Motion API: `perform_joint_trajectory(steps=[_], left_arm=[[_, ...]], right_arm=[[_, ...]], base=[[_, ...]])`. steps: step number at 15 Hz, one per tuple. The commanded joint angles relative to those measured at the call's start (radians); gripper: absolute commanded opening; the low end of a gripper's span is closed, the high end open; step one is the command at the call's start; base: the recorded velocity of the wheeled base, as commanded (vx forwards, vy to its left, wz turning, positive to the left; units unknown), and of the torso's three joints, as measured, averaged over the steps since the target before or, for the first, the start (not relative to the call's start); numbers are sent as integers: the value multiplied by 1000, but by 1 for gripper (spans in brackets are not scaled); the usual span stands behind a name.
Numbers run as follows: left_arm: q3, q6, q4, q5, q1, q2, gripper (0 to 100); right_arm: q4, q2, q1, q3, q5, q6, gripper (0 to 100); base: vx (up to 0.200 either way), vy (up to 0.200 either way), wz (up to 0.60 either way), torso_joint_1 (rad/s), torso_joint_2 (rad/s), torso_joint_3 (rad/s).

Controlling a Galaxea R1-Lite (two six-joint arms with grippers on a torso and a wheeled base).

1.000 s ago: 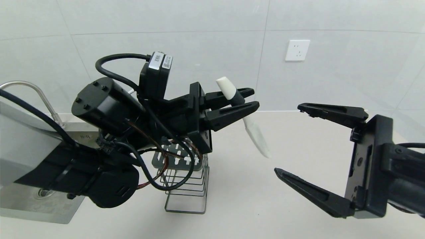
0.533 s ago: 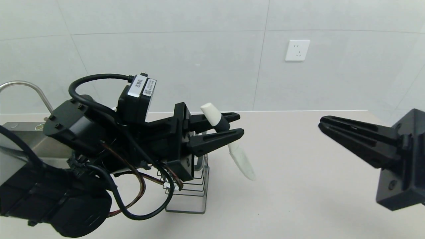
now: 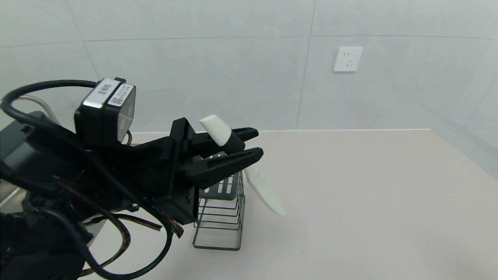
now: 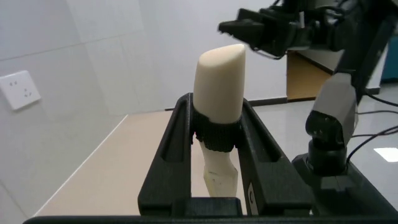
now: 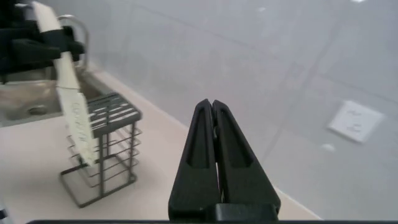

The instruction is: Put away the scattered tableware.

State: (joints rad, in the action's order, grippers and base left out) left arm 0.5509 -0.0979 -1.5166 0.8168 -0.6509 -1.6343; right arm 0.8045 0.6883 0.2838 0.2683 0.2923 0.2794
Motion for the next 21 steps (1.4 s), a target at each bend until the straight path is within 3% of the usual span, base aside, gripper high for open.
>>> perform_joint_trajectory(steps=[1, 3, 4, 6, 9, 10, 11, 13, 14, 15, 16, 17, 19, 21], left_arm=[[-11, 0, 6, -1, 0, 47, 0], [-92, 6, 1, -33, 20, 96, 0], [-89, 4, 3, -36, 22, 116, 0], [-86, 6, 4, -34, 50, 149, 0], [-22, 7, 101, -34, 109, 186, 0], [69, 32, 242, -34, 146, 217, 0], [132, 81, 363, -36, 162, 240, 0], [247, 207, 635, -54, 169, 278, 0], [247, 207, 635, -54, 169, 278, 0], [299, 270, 737, -157, 128, 280, 0], [304, 270, 742, -177, 119, 280, 0], [317, 274, 748, -188, 117, 274, 0], [334, 276, 747, -188, 123, 248, 0], [333, 322, 742, -186, 129, 229, 0]], right_arm=[[-74, -296, -163, -100, 39, 3, 0], [-280, -547, -180, -132, 51, -2, 0], [-294, -607, -176, -179, 53, 3, 0], [-191, -605, -178, -267, 53, -6, 0], [-364, -605, -178, -268, 44, -5, 0], [-510, -605, -178, -268, 13, -2, 0], [-574, -605, -178, -268, 7, -3, 0], [-637, -605, -181, -268, -82, -31, 0], [-637, -605, -181, -268, -82, -31, 0], [-654, -605, -190, -268, -110, -77, 0], [-662, -605, -201, -268, -119, -101, 0], [-749, -659, -299, -268, -127, -124, 0], [-746, -685, -288, -268, -131, -144, 0], [-806, -685, -288, -268, -260, -229, 0]], base=[[0, 0, 0, 0, 0, 0], [0, 0, 0, 0, 0, 0], [0, 0, 0, 0, 0, 0], [0, 0, 0, 0, 0, 0], [0, 0, 0, 0, 0, 0], [0, 0, 0, 0, 0, 0], [0, 0, 0, 0, 0, 0], [0, 0, 0, 0, 0, 0], [0, 0, 0, 0, 0, 0], [0, 0, 0, 0, 0, 0], [0, 0, 0, 0, 0, 0], [0, 0, 0, 0, 0, 0], [0, 0, 0, 0, 0, 0], [0, 0, 0, 0, 0, 0]])
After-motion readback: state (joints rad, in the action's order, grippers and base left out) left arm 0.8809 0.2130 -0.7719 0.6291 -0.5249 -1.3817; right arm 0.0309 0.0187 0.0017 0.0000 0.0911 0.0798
